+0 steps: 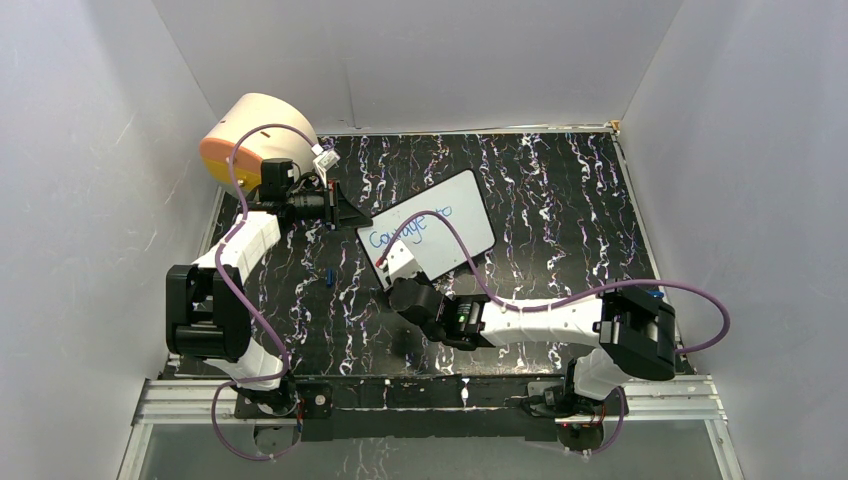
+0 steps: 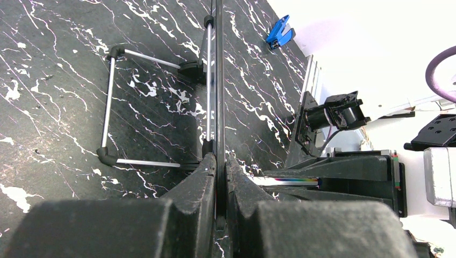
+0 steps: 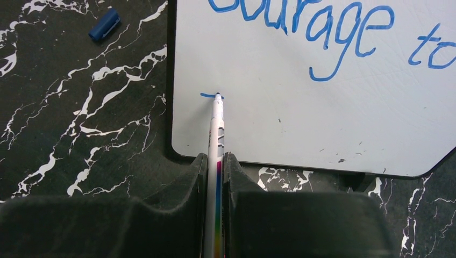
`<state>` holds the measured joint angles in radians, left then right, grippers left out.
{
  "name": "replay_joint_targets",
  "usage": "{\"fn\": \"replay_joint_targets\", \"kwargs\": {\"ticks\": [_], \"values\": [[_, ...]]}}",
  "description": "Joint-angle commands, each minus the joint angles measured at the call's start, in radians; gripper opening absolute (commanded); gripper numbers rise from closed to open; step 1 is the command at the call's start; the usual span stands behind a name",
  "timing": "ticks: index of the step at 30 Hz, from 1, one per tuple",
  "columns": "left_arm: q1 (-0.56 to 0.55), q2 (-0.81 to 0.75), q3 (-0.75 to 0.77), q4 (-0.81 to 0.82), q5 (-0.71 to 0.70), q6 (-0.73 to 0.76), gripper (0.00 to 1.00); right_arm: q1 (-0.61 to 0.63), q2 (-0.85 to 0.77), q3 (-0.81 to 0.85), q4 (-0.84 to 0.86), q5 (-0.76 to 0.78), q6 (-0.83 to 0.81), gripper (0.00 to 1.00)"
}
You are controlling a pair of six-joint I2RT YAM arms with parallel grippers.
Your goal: Write a sentence on the whiteboard
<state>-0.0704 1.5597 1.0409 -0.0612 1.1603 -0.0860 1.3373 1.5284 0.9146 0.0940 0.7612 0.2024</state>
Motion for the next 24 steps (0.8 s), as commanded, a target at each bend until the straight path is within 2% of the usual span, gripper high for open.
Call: {"fn": "replay_joint_targets", "kwargs": {"ticks": [1, 18, 24], "values": [[-0.009, 0.007, -0.006, -0.057, -0.083, 0.032, 0.0, 0.0, -0.037, 0.033, 0.063, -0.005, -0.021, 0.0], [-0.01, 0.008, -0.005, -0.057, -0.079, 0.032, 0.0, -0.016, 0.012, 0.055, 0.09, -0.021, -0.03, 0.0], [-0.009, 0.008, -0.005, -0.057, -0.08, 0.031, 0.0, -0.017, 0.017, 0.067, 0.039, -0.041, -0.017, 0.0]]}}
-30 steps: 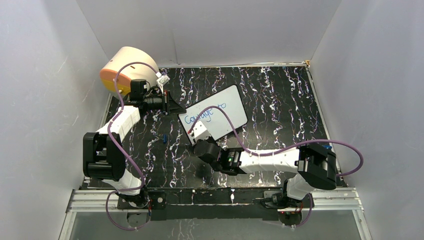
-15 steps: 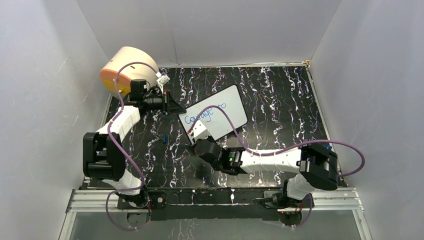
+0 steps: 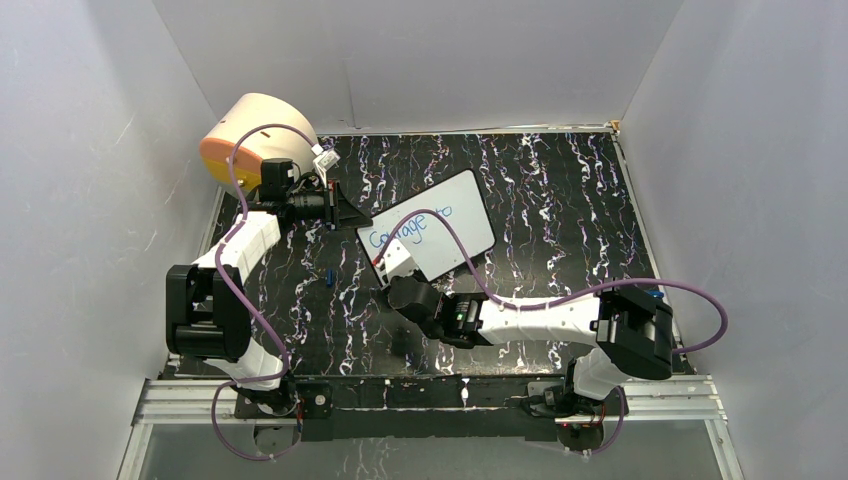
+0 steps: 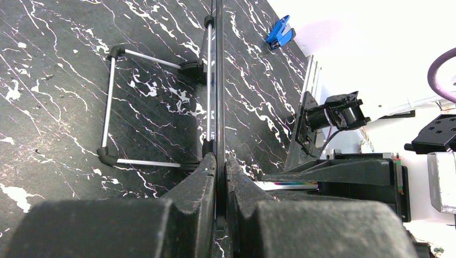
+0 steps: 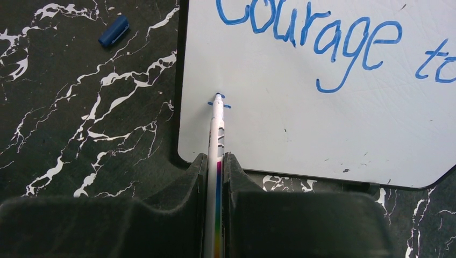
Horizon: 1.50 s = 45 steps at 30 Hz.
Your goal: Write a sentence on the whiteboard
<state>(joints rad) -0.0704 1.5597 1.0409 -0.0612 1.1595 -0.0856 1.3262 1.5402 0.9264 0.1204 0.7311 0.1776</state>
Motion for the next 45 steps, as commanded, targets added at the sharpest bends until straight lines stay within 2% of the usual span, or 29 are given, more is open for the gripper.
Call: {"fn": "replay_joint_targets", "kwargs": {"ticks": [1, 25, 45], "values": [[-0.009, 0.008, -0.004, -0.057, -0.078, 0.032, 0.0, -0.006, 0.005, 0.056, -0.001, -0.015, 0.015, 0.0], [-0.009, 0.008, -0.006, -0.058, -0.079, 0.032, 0.0, -0.006, -0.003, 0.029, -0.149, -0.032, 0.092, 0.0], [-0.009, 0.008, -0.006, -0.057, -0.079, 0.031, 0.0, -0.006, -0.057, 0.011, -0.051, 0.037, 0.046, 0.0]]}}
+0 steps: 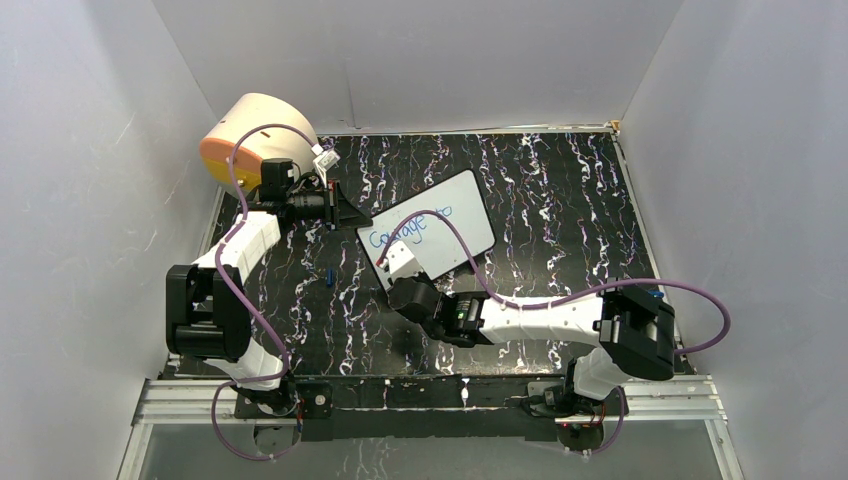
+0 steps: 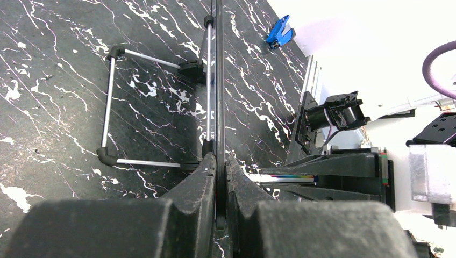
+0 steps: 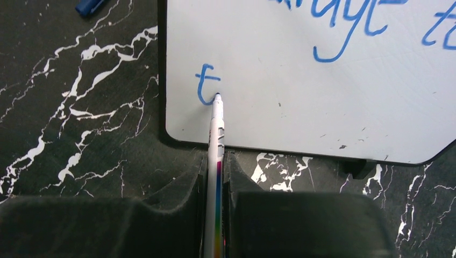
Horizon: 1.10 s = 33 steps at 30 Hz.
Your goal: Write a sentence on the whiteboard
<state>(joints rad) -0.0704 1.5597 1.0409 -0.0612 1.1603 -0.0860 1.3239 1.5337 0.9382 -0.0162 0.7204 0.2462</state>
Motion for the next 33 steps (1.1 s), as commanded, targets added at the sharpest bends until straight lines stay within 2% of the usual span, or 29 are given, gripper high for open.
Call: {"fn": "replay_joint_targets", "kwargs": {"ticks": [1, 17, 33], "values": [[-0.009, 0.008, -0.007, -0.057, -0.081, 0.032, 0.0, -0.004, -0.053, 0.0, 0.094, 0.05, -0.028, 0.0], [-0.009, 0.014, -0.004, -0.057, -0.076, 0.031, 0.0, -0.015, -0.021, 0.005, 0.125, 0.047, -0.049, 0.0], [-0.009, 0.018, -0.003, -0.057, -0.074, 0.029, 0.0, -0.019, -0.007, 0.008, -0.012, -0.002, 0.012, 0.0]]}}
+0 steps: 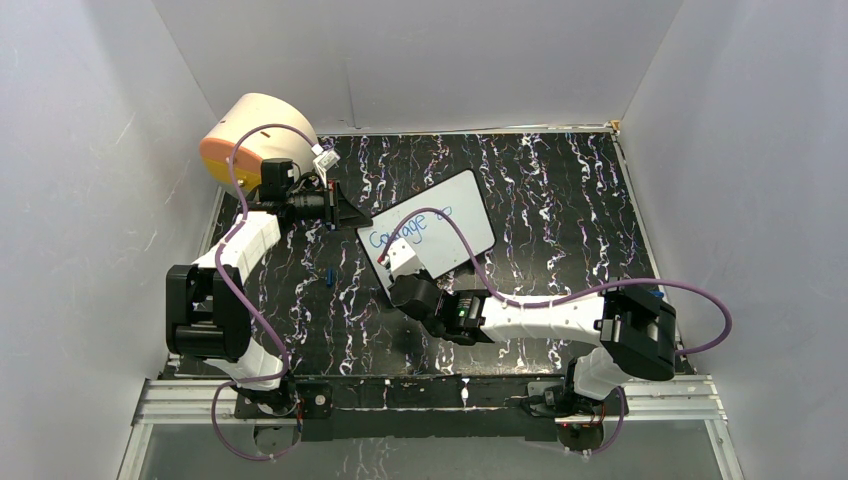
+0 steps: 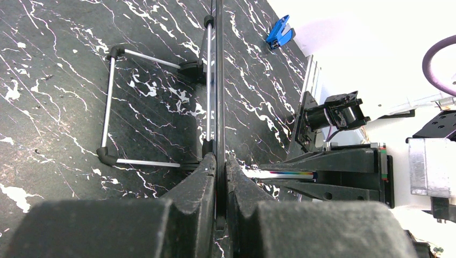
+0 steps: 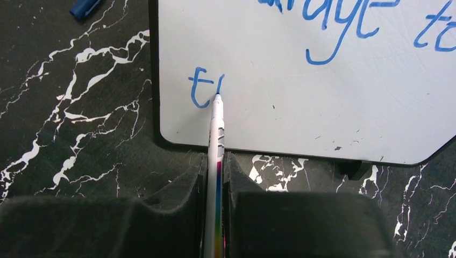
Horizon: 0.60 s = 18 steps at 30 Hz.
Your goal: Write a sentence on the whiteboard
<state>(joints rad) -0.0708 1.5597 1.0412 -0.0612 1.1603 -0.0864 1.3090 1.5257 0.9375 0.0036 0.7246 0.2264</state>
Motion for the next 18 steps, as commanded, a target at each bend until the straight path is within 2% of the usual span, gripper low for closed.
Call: {"fn": "replay_joint_targets", "kwargs": {"ticks": [1, 18], "values": [[-0.009, 0.017, -0.004, -0.057, -0.074, 0.03, 0.0, -0.005, 0.002, 0.008, -0.037, -0.008, 0.036, 0.0], [-0.009, 0.013, -0.004, -0.057, -0.078, 0.03, 0.0, -0.004, 0.005, 0.003, -0.013, -0.006, 0.041, 0.0]]}}
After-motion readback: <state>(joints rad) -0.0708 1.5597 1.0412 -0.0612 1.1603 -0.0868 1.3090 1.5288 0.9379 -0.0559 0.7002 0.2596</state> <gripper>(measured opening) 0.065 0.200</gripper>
